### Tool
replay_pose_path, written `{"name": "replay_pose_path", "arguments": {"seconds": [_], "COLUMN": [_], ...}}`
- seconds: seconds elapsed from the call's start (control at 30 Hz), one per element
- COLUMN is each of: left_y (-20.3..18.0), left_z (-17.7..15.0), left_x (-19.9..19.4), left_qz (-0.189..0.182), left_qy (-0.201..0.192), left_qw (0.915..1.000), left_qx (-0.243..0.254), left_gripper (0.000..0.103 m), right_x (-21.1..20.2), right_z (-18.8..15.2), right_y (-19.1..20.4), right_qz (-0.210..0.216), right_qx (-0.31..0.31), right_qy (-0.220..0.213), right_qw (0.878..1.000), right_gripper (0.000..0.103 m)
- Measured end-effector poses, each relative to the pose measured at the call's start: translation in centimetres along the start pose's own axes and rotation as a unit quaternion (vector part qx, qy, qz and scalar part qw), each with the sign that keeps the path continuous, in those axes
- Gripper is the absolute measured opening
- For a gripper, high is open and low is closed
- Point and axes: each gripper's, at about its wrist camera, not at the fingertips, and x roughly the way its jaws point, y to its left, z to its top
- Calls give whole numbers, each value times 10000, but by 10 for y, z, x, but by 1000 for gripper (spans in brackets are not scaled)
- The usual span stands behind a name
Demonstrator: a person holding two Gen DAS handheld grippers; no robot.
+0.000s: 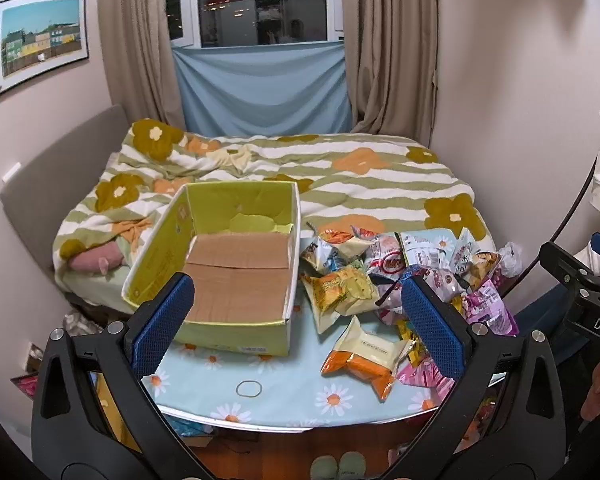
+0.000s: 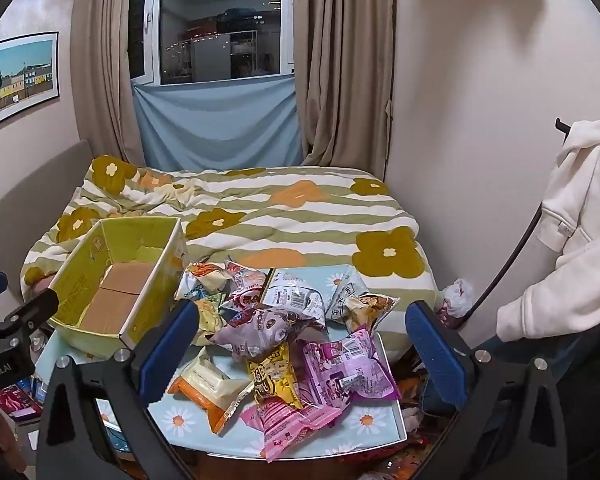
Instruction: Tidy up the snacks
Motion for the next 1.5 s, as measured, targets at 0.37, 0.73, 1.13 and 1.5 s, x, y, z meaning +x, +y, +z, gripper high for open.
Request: {"name": "replay_pose_path", "arguments": {"seconds": [0.37,0.73,1.13,1.5], "left_y": [2,4,4,5], "left_z": [-1,-2,-2,-2], "left_x": [2,6,7,9], "left_qz": [-18,7,12,23], "left_qy": [34,46,53,65], "left_qw": [10000,10000,10000,10000], "left_qx": [25,31,31,40], "left_gripper": [103,103,103,103], "right_x": [-1,2,3,3], "right_z": [0,-1,0,-1], "right_y": [1,6,6,8], "right_qz": [-6,26,31,33], "right_qx": [6,-26,-15,-20], "right_qy": [15,32,37,46], "right_qw": [10000,10000,10000,10000], "right_gripper": [103,103,103,103]}}
